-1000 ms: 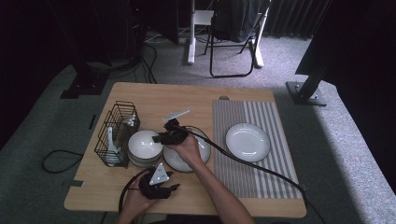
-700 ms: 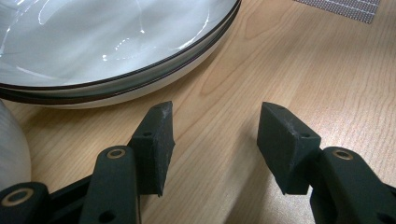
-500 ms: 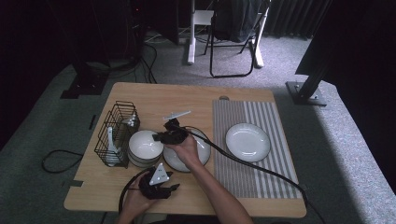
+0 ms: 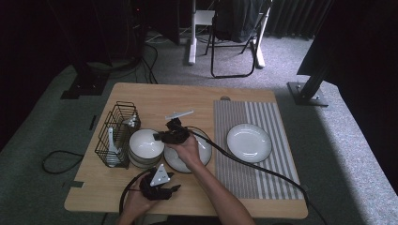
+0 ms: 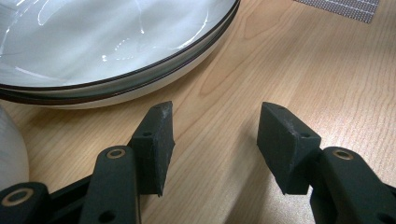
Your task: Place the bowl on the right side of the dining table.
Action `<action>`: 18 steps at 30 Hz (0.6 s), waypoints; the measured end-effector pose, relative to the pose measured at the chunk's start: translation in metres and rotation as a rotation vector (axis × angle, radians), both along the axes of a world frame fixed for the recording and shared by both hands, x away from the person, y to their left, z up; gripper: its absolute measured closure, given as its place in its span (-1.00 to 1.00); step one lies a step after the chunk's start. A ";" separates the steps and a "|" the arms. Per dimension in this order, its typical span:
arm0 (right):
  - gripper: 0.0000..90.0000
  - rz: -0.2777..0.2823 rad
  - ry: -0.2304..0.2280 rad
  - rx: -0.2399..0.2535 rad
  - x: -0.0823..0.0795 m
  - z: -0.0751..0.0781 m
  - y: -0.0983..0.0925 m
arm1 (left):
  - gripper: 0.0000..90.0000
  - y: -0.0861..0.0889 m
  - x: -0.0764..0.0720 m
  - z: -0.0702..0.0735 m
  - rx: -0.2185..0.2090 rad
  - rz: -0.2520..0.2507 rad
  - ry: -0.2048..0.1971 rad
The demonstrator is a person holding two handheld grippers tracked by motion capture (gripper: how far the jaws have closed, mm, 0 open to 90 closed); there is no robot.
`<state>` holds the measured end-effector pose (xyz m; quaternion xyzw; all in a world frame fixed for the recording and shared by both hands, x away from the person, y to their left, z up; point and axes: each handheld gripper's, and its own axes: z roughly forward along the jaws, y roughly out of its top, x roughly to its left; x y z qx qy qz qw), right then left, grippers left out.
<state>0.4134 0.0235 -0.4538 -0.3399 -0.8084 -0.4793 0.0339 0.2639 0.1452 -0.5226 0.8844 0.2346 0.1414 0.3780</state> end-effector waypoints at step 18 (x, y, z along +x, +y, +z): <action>0.83 0.005 0.056 0.134 0.003 0.005 -0.009 | 0.04 0.000 0.000 0.000 0.002 -0.003 0.000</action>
